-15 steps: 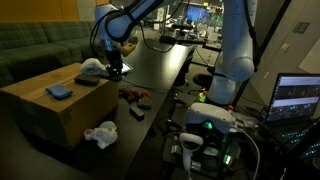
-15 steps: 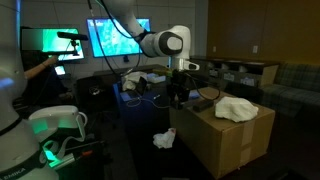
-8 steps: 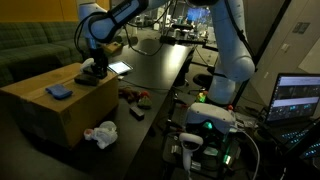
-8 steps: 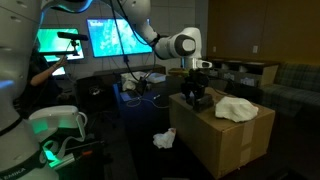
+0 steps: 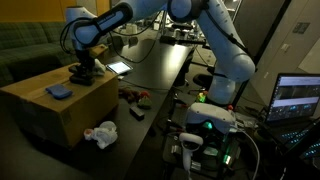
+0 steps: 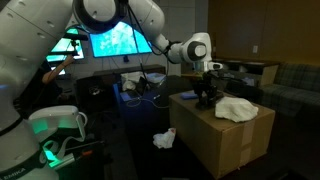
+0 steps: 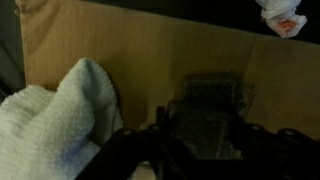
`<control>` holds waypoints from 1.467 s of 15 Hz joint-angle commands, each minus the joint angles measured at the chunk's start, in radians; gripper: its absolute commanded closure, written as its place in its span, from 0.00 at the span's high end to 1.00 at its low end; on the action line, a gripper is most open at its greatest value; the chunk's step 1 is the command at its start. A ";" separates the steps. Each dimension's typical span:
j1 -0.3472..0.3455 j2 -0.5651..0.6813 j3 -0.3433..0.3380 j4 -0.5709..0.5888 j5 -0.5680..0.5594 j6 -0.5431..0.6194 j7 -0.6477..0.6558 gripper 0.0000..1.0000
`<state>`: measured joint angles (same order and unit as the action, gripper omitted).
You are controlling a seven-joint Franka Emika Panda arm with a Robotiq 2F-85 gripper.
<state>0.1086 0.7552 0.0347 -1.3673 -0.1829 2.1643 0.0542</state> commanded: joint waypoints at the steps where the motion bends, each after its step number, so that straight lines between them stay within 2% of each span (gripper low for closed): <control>1: 0.028 0.097 -0.014 0.201 0.001 -0.053 -0.026 0.34; 5: 0.053 0.178 -0.013 0.354 0.000 -0.097 -0.039 0.34; 11: 0.083 0.292 -0.003 0.523 0.011 -0.130 -0.078 0.34; 17: 0.098 0.367 -0.010 0.619 0.011 -0.147 -0.098 0.34; 22: 0.086 0.393 -0.012 0.659 -0.003 -0.188 -0.091 0.34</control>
<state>0.1996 1.1017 0.0304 -0.7954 -0.1828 2.0225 -0.0242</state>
